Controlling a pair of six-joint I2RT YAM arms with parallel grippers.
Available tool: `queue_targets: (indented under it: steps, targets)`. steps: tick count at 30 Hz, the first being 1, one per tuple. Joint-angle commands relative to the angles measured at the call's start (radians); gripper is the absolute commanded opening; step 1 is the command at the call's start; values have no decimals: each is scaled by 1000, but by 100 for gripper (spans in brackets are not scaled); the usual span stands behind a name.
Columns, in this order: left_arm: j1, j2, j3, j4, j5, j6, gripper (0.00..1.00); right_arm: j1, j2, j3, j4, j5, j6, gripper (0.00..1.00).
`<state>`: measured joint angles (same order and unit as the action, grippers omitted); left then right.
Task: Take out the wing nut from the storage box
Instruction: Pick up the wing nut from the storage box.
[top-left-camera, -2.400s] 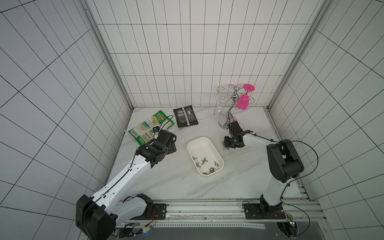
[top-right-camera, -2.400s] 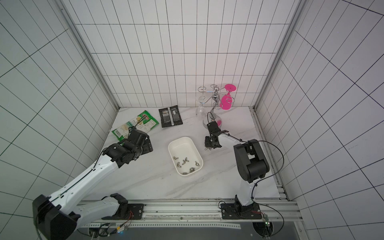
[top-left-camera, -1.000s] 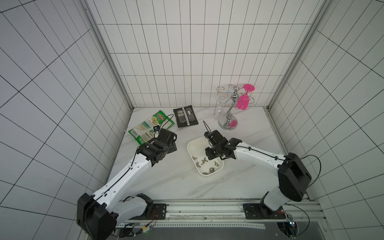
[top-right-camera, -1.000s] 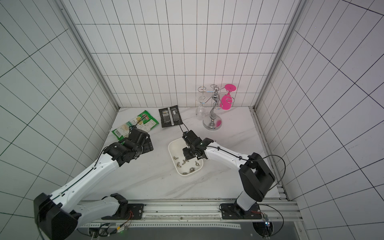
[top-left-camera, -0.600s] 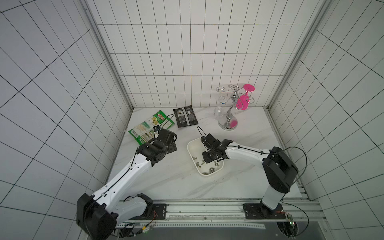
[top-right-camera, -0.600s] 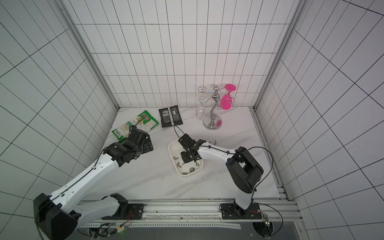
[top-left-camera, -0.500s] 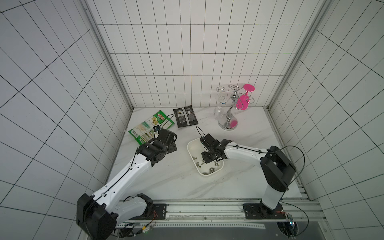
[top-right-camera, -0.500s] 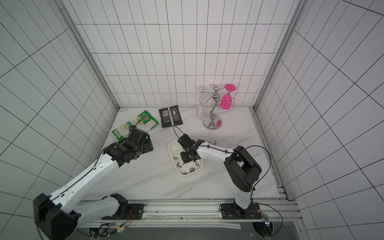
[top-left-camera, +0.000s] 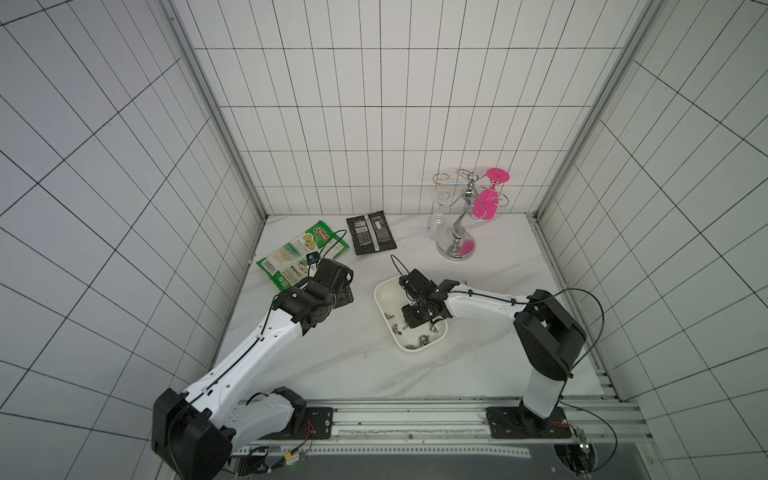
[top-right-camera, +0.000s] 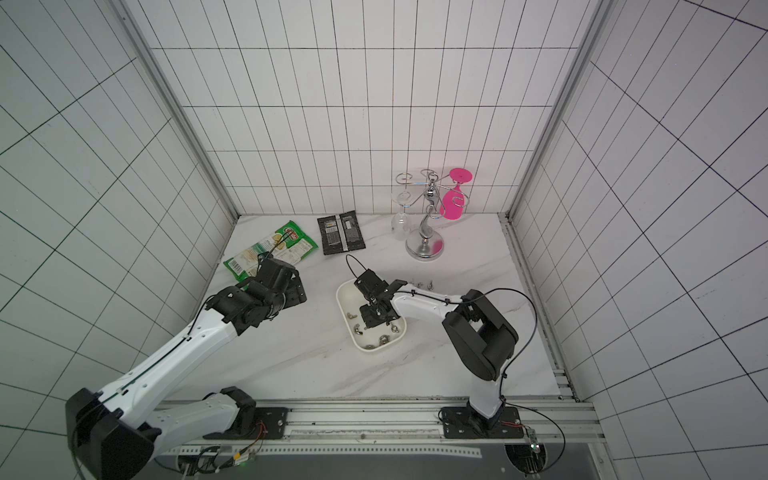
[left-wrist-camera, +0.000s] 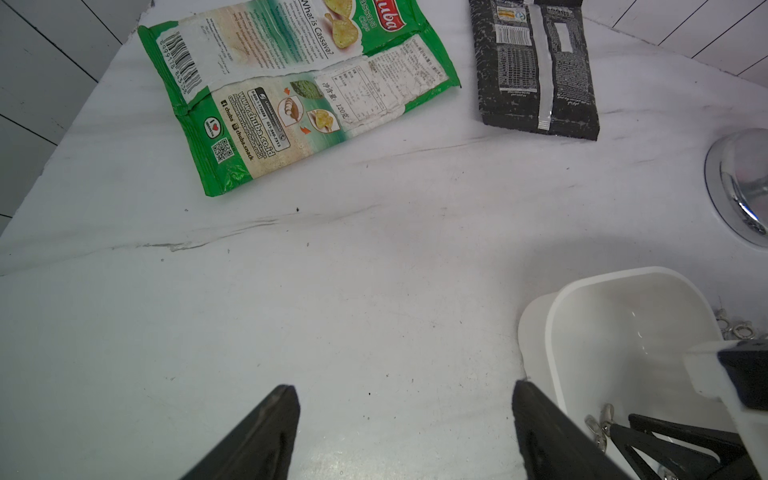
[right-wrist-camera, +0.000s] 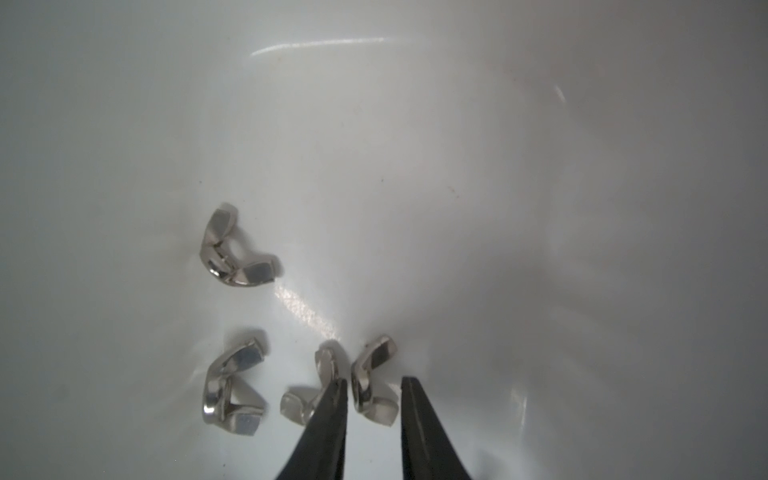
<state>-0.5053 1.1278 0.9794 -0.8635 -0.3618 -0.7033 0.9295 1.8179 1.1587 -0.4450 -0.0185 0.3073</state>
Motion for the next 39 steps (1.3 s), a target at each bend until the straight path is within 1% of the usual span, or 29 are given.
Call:
queue_targets:
  steps: [1,5,9,13,15,22,28,34,36,39]
  targets:
    - [-6,-8,-8,26,-1,-7,84,11,18,23,2,-7,6,28]
    - [-6,-13,-7,24,-3,-8,84,11,43,27,-2,-11,7,27]
    - [-5,-18,-7,24,-5,-7,84,10,64,31,1,0,10,24]
    - [-5,-18,-3,22,-6,-7,84,11,64,33,0,17,9,15]
    - [-6,-17,-2,21,-6,-6,84,9,56,34,0,24,9,13]
    - [-6,-11,10,20,-5,-5,84,6,-3,47,-14,74,1,10]
    - [-6,-3,21,20,-6,0,84,-17,-66,57,-21,80,1,8]
    - [-6,-2,27,16,-5,-1,84,-69,-168,30,-16,74,19,8]
    - [-7,-5,27,15,-6,0,84,-112,-219,-1,-6,68,23,7]
    - [-6,-5,27,15,-10,1,84,-205,-291,-60,1,60,22,7]
